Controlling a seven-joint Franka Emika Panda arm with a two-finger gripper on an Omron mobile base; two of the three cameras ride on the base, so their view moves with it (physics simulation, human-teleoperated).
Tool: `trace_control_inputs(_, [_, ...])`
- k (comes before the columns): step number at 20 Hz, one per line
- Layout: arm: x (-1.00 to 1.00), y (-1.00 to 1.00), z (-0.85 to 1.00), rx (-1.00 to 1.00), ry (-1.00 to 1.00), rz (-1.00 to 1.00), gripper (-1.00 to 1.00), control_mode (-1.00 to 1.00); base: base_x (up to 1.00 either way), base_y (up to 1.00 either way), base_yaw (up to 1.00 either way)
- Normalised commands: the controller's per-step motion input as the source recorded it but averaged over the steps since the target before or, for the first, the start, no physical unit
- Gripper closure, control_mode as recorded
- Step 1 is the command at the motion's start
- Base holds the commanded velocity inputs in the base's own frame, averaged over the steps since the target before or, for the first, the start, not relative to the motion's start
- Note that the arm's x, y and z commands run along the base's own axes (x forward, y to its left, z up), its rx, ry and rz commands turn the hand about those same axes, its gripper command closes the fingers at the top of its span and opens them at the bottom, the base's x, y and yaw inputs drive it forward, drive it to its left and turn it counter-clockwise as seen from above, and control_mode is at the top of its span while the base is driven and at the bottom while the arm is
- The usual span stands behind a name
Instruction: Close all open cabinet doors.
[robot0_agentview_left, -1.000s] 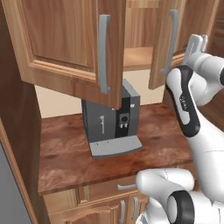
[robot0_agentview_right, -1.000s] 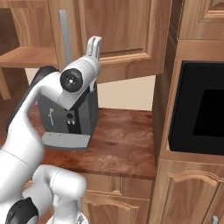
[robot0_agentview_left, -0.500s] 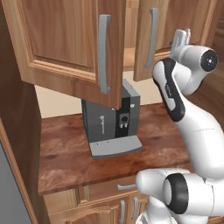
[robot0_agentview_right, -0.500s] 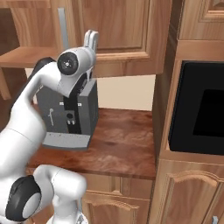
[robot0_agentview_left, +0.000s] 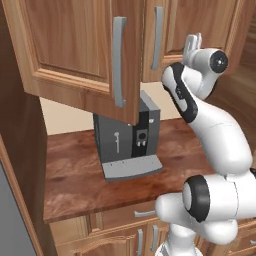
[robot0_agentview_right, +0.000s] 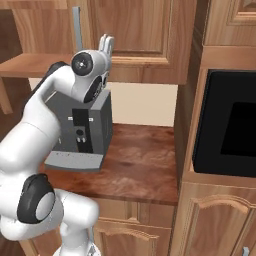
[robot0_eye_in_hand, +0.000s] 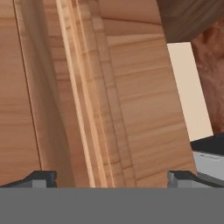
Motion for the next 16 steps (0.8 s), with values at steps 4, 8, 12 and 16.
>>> trace_control_inputs(4, [0.63,0.00,-0.43,0.03,0.00,0.00,-1.00,-1.00,0.00,0.00,0.00])
trace_control_inputs(8, [0.59,0.00,-0.30,0.03,0.00,0.00,-1.00,-1.00,0.00,0.00,0.00])
trace_control_inputs(12, [0.32,0.00,-0.19,0.03,0.02,0.00,-1.00,-1.00,0.00,0.00,0.00])
trace_control_inputs(16, [-0.39,0.00,-0.02,0.00,0.01,0.00,-1.00,-1.00,0.00,0.00,0.00])
